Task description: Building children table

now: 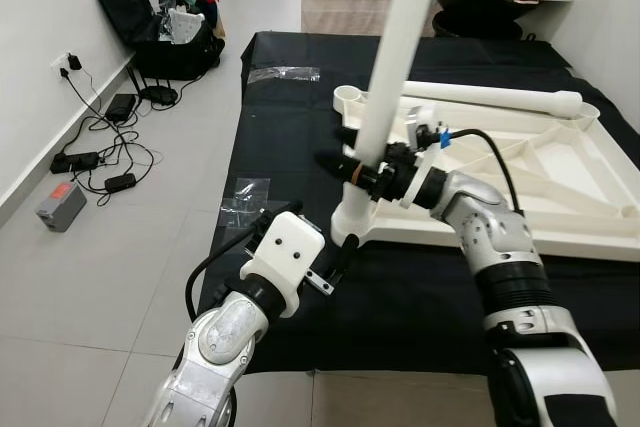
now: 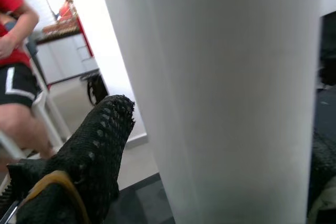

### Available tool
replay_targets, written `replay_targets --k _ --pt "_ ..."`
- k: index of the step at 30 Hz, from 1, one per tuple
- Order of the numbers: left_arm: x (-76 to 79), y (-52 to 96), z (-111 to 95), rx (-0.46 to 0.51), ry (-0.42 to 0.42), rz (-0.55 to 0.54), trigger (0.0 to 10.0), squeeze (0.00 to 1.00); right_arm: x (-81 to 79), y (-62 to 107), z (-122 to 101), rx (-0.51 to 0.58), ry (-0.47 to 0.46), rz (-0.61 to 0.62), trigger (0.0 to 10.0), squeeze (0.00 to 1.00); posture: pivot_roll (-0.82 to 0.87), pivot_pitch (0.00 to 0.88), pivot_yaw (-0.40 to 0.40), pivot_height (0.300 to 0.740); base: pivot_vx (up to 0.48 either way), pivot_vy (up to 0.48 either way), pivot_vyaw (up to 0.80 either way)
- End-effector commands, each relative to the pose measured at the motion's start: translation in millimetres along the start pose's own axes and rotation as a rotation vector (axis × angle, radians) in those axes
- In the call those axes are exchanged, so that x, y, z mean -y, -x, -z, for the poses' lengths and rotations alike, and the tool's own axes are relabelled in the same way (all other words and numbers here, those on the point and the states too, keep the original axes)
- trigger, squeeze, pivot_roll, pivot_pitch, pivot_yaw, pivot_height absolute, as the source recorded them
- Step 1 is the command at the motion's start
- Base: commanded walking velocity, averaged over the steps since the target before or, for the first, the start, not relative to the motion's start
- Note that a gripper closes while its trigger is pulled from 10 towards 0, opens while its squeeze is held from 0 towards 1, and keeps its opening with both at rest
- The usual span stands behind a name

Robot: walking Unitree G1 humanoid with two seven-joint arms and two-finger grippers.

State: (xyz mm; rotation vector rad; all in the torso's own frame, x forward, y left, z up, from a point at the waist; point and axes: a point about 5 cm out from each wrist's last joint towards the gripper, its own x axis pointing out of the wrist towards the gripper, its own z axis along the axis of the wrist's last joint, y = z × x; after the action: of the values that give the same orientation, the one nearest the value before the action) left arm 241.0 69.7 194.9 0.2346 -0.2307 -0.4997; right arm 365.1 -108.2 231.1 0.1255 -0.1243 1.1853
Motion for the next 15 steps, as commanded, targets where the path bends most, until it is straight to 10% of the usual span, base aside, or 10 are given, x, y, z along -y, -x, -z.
replay_targets --k 1,5,6,15 --pt "1.9 0.3 0 -0.003 0.000 0.001 10.0 0.00 -6.3 -10.1 6 -0.037 0.005 -0.068 10.0 0.00 0.11 0.130 -0.075 0.740 0.000 0.000 0.00" --pt "2.0 0.2 -1 -0.003 0.001 0.001 10.0 0.00 -6.3 -9.6 6 -0.037 -0.002 -0.100 10.0 0.00 0.11 0.132 -0.075 0.740 0.000 0.000 0.00" --pt "1.9 0.0 -1 -0.002 0.001 0.000 10.0 0.00 -4.8 -11.9 9 -0.061 0.008 -0.079 0.0 0.00 0.11 0.136 -0.075 0.740 0.000 0.000 0.00" --pt "3.2 -0.7 0 -0.001 0.003 0.004 10.0 0.00 8.5 -14.0 17 -0.079 0.063 0.254 0.0 0.00 0.11 0.134 -0.073 0.740 0.000 0.000 0.00"
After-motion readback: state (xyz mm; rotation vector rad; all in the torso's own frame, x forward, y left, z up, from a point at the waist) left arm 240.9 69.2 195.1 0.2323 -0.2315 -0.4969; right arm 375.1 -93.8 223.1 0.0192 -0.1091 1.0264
